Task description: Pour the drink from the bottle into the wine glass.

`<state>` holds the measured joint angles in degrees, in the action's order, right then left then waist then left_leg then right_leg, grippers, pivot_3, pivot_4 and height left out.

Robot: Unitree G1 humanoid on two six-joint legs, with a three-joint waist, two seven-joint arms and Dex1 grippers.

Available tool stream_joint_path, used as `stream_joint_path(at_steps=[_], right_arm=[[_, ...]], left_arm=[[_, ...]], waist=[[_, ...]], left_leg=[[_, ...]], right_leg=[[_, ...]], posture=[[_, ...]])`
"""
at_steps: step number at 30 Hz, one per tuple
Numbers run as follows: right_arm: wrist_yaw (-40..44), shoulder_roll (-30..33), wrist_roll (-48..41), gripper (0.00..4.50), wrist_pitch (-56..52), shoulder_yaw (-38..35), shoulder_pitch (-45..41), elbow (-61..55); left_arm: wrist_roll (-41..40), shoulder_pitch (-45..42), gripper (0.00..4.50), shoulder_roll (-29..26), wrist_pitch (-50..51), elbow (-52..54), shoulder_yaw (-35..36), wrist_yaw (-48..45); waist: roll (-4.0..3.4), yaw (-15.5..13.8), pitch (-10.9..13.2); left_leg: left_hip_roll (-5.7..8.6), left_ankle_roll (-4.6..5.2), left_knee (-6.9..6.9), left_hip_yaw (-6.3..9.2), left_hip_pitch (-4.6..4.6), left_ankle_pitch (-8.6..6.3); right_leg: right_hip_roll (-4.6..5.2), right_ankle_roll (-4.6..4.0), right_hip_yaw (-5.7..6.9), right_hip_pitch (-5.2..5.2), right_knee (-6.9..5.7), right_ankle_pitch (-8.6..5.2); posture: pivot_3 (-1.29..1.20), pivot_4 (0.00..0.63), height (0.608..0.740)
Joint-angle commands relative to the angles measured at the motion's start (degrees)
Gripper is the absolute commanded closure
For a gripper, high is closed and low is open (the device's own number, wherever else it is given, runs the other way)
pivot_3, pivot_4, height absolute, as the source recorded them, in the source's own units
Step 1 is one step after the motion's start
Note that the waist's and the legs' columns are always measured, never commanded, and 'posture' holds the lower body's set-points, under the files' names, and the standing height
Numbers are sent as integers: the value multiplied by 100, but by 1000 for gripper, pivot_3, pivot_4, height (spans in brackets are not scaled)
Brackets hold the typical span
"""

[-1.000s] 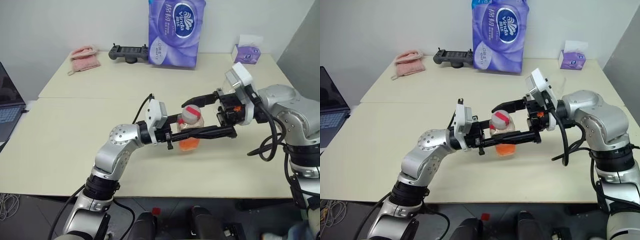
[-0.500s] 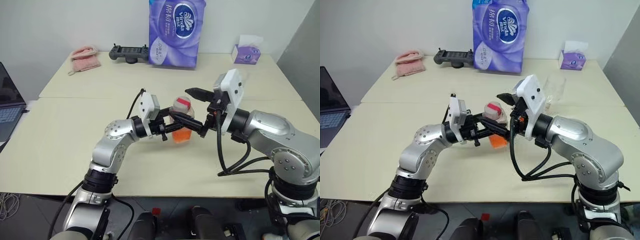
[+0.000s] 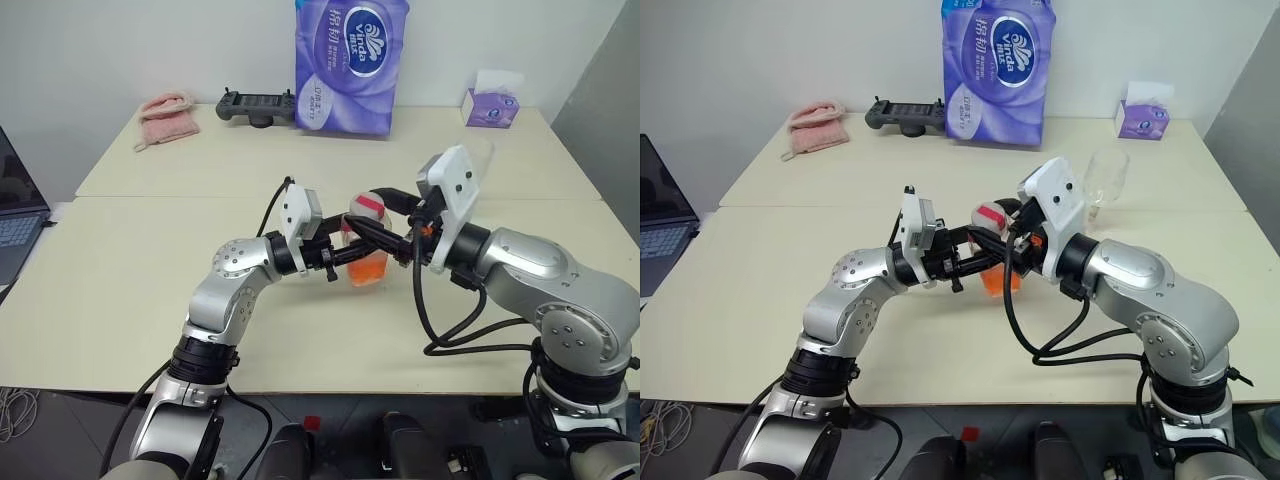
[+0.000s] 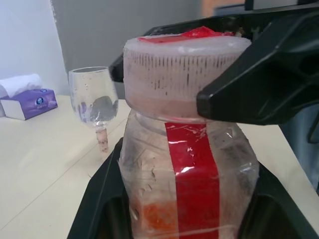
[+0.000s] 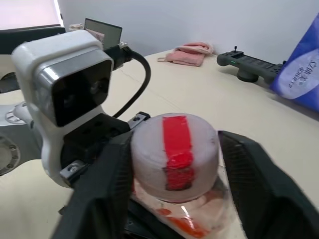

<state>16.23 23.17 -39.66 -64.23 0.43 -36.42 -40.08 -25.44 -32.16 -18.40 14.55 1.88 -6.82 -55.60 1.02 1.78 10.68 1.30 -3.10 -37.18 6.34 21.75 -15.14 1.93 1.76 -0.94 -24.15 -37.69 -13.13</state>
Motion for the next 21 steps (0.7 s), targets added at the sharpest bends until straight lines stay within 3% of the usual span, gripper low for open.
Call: stream_joint_path(at_steps=[1,8,9,11,13,16,21], right_arm=[[1,26,-23,2593,206,-275,-100,12],[786,261,-211,2593,745,-481,-111,470],[1213,366,-377,2593,862,-480,-113,606],[3465,1105,-1036,2593,980,-133,-201,824],[4692,1499,-1008,2593,1342,241,-387,1141],[5307,1383,-152,2593,2197,972,-1021,1911],[6262,1309,37,2593,2536,1215,-1343,2645]], left_arm=[[-16,-85,2731,-7,-141,164,78,-21],[14,-62,2731,5,-133,197,85,20],[20,-61,2731,11,-136,197,79,28],[26,-45,2731,32,-124,241,61,64],[33,-39,2732,42,-119,267,44,82],[14,8,2732,24,-86,352,45,103],[14,22,2733,49,-79,386,50,145]], waist=[[0,1,0],[0,1,0],[0,1,0],[-2,-7,2],[0,-10,5],[-1,74,4],[0,80,4]], left_leg=[[0,0,0,0,0,0],[0,0,0,-1,0,0],[0,0,0,-1,0,0],[1,0,-1,-2,1,0],[6,2,-1,-4,2,-1],[-5,3,2,-10,-4,-1],[-21,4,7,-4,-11,0]], right_leg=[[0,0,0,0,0,0],[0,1,0,0,1,-1],[0,1,0,1,2,-1],[0,1,0,1,4,0],[2,2,1,7,17,0],[-5,6,-1,13,36,0],[-24,20,-1,8,14,-8]], posture=[[0,150,740],[0,150,740],[0,150,740],[0,150,740],[0,150,740],[0,150,740],[0,150,740]])
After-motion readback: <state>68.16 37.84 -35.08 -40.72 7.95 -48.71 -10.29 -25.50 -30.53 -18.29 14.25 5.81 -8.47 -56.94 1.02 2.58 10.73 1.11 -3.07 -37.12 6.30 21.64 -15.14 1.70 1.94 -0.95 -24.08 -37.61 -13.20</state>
